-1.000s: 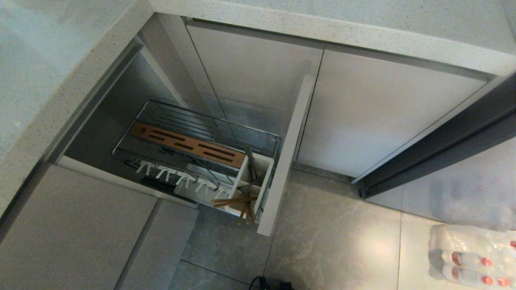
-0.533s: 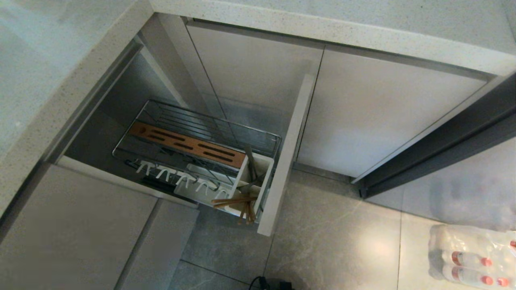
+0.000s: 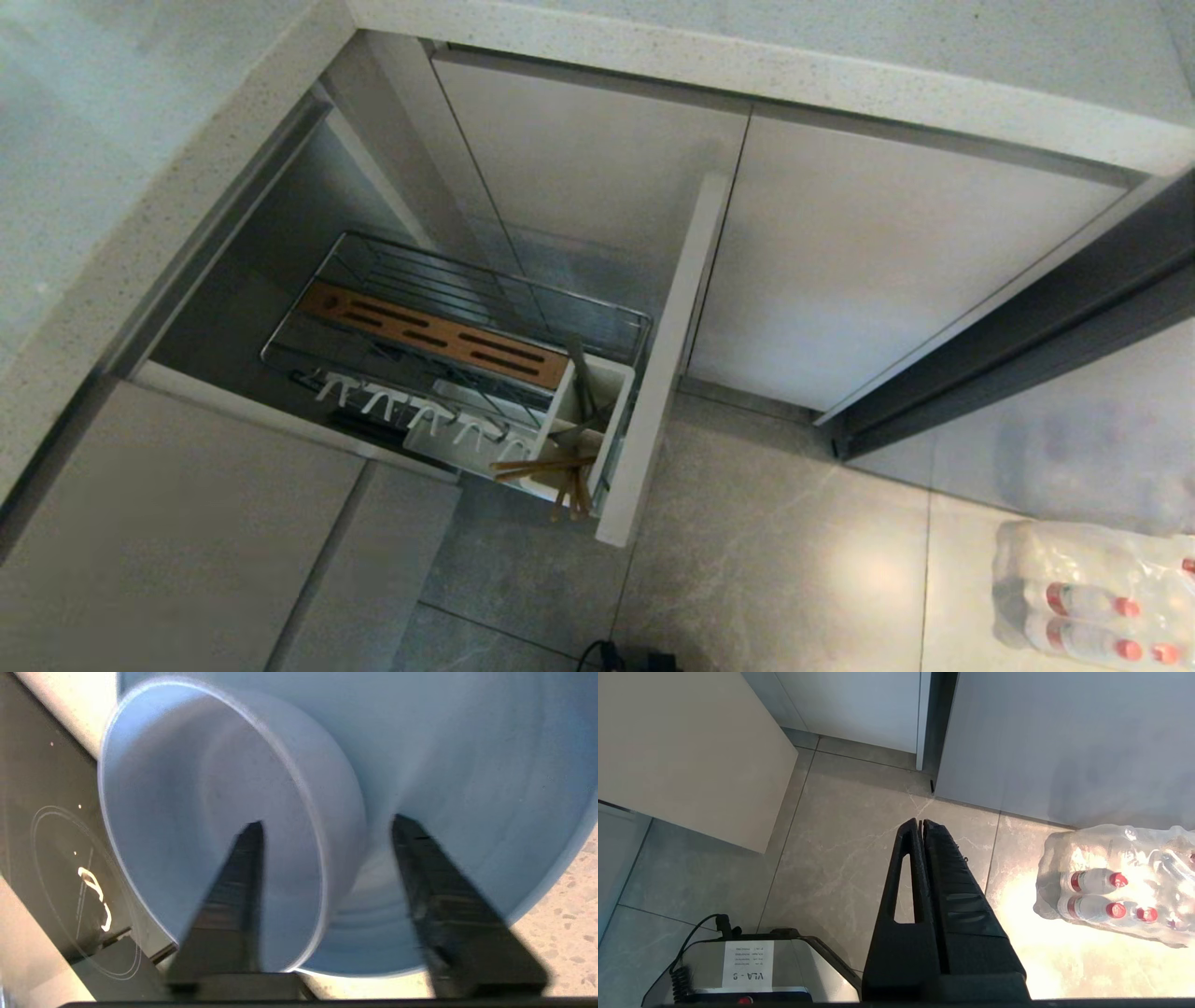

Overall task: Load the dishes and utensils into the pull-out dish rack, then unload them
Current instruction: Take the bowl out of the cupboard, then take the spoon out of the cupboard

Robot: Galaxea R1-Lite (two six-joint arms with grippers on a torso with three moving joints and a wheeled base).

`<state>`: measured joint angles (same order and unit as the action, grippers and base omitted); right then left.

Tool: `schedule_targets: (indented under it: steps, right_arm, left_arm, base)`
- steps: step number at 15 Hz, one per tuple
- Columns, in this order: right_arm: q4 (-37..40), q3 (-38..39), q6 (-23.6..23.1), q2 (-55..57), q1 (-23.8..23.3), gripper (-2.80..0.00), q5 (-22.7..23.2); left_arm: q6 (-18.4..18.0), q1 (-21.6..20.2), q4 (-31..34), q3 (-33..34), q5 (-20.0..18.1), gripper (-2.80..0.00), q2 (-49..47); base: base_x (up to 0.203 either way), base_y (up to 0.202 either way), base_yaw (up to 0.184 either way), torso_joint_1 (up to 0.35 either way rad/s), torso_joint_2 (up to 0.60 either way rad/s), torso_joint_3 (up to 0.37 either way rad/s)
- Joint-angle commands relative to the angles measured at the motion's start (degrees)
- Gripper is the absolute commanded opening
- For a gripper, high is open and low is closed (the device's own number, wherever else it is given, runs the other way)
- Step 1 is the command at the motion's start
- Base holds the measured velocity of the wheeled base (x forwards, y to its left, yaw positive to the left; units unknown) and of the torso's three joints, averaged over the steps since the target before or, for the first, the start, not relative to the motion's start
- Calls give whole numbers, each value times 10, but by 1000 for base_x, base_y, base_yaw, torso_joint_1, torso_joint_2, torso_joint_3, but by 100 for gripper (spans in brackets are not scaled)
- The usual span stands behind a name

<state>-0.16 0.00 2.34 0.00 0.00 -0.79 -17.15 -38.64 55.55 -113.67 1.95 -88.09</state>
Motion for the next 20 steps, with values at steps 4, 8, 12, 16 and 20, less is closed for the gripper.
schedule_targets:
  steps: [4,8,12,16,20]
  right_arm:
    - [0,0,0,1,0,-280,0]
    - [0,0,0,1,0,-280,0]
    - [0,0,0,1,0,-280,0]
    - [0,0,0,1,0,-280,0]
    - [0,0,0,1,0,-280,0]
  left_arm:
    - [9,1,-4,0,-1,0,23]
    - [30,3,-38,1,0,0,77]
    - [38,5,-69,11,0,-280,155]
    - [66,27,-111,24,0,-280,227]
    - [150,114,-203,38,0,-280,277]
  base:
    - [0,0,0,0,0,0]
    - [0,0,0,0,0,0]
    - [0,0,0,0,0,0]
    - [0,0,0,0,0,0]
    - [0,0,0,0,0,0]
